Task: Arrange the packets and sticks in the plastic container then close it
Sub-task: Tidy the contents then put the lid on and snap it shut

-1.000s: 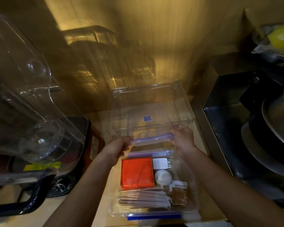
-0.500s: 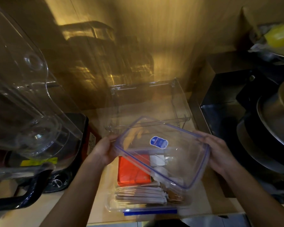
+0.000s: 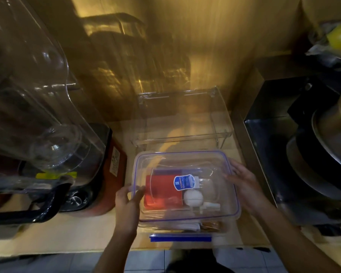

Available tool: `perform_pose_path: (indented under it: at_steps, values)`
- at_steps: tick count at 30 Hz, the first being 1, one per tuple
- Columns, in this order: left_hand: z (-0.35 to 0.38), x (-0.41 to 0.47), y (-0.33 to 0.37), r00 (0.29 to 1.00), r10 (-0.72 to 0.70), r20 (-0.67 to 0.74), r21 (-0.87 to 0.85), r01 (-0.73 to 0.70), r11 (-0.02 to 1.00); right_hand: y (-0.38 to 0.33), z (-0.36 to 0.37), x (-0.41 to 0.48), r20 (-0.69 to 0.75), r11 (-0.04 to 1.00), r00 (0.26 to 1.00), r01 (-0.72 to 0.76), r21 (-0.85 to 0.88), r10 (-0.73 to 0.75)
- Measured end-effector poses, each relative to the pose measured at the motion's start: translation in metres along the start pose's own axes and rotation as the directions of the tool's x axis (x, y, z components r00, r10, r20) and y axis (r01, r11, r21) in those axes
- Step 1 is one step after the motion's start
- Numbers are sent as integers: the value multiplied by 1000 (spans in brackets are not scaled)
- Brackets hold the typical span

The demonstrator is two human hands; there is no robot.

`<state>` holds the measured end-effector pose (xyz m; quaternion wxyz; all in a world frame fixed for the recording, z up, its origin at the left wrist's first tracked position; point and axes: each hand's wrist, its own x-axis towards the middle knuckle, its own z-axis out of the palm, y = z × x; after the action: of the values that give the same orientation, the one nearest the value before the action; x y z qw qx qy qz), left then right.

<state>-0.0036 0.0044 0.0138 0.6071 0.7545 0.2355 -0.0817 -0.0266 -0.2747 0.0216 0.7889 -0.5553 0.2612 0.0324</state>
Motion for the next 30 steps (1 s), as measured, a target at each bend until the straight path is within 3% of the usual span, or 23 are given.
perform_pose_path:
  at_steps: [5, 10, 14, 20, 30]
  values:
    - [-9, -4, -16, 997, 17, 74, -51, -14, 999, 19, 1, -4, 3, 981, 1000, 13, -196, -12]
    - [-13, -2, -19, 980, 97, 171, 43, -106, 993, 29, 8, -11, -17, 913, 997, 64, -402, -77]
    - [-17, 1, -24, 967, 132, 220, 137, -165, 977, 37, 8, -14, 28, 892, 997, 78, -444, -73]
    - [-10, 11, -27, 955, 176, 241, -70, -164, 984, 41, 8, -12, -7, 898, 999, 36, -438, -43]
    - [7, 38, 5, 953, 132, 272, -44, -125, 991, 21, 20, 12, -116, 858, 992, -21, -513, -45]
